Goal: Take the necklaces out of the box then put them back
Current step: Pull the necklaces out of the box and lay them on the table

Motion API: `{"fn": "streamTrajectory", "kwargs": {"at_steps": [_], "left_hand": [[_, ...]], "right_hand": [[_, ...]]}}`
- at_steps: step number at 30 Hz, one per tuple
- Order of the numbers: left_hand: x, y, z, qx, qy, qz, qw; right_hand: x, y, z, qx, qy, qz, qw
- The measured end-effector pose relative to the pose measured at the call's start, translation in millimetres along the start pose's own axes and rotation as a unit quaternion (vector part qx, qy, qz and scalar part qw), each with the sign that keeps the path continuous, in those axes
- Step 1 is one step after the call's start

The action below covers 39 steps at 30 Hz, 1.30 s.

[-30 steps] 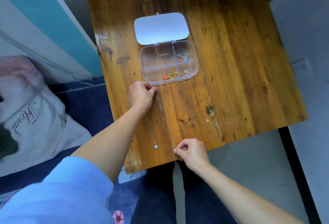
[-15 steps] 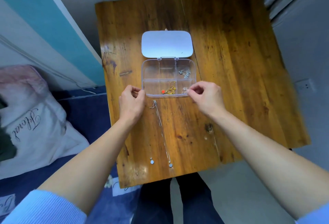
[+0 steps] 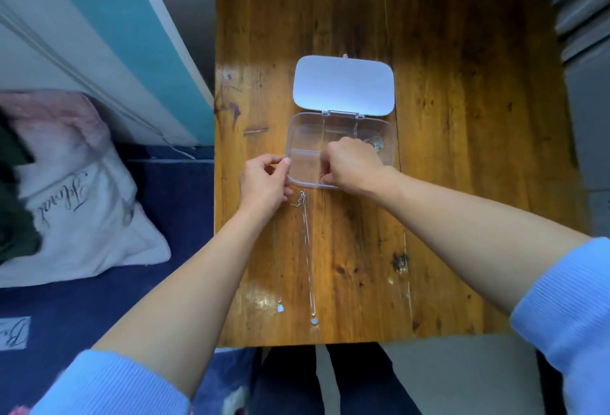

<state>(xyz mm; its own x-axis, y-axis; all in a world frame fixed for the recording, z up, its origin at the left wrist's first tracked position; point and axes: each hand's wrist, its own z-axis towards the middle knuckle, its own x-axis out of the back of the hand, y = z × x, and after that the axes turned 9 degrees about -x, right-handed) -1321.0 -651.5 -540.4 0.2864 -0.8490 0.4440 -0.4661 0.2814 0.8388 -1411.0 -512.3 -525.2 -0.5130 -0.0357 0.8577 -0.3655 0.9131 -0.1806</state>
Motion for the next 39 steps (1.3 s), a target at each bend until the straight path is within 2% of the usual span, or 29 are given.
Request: {"fn": "streamTrajectory", "kwargs": {"at_steps": [4, 8, 16, 25, 39], "left_hand": [[0.0, -1.6, -0.3, 0.008, -0.004, -0.017, 1.0], [-0.5, -2.0, -1.0, 0.014, 0.0, -0.025, 1.0], [-0.1, -0.9, -1.9, 0.005, -0.003, -0.016, 1.0], [-1.4, -2.6, -2.1, 0.009, 0.003, -0.034, 0.999], [0.0, -3.1, -1.9, 0.013, 0.001, -0.033, 0.999]], "right_hand": [[-1.6, -1.4, 2.7, 0.003, 0.0, -0.015, 1.0], [-3.8, -0.1, 0.6, -0.003, 0.039, -0.036, 0.999], [-2.4, -3.5, -1.4, 0.04, 0.069, -0.101, 0.992], [-4.5, 7.9, -4.0, 0.009, 0.025, 0.015, 1.0], [-6.1, 4.7, -2.3, 0.021, 0.037, -0.048, 0.998]]}}
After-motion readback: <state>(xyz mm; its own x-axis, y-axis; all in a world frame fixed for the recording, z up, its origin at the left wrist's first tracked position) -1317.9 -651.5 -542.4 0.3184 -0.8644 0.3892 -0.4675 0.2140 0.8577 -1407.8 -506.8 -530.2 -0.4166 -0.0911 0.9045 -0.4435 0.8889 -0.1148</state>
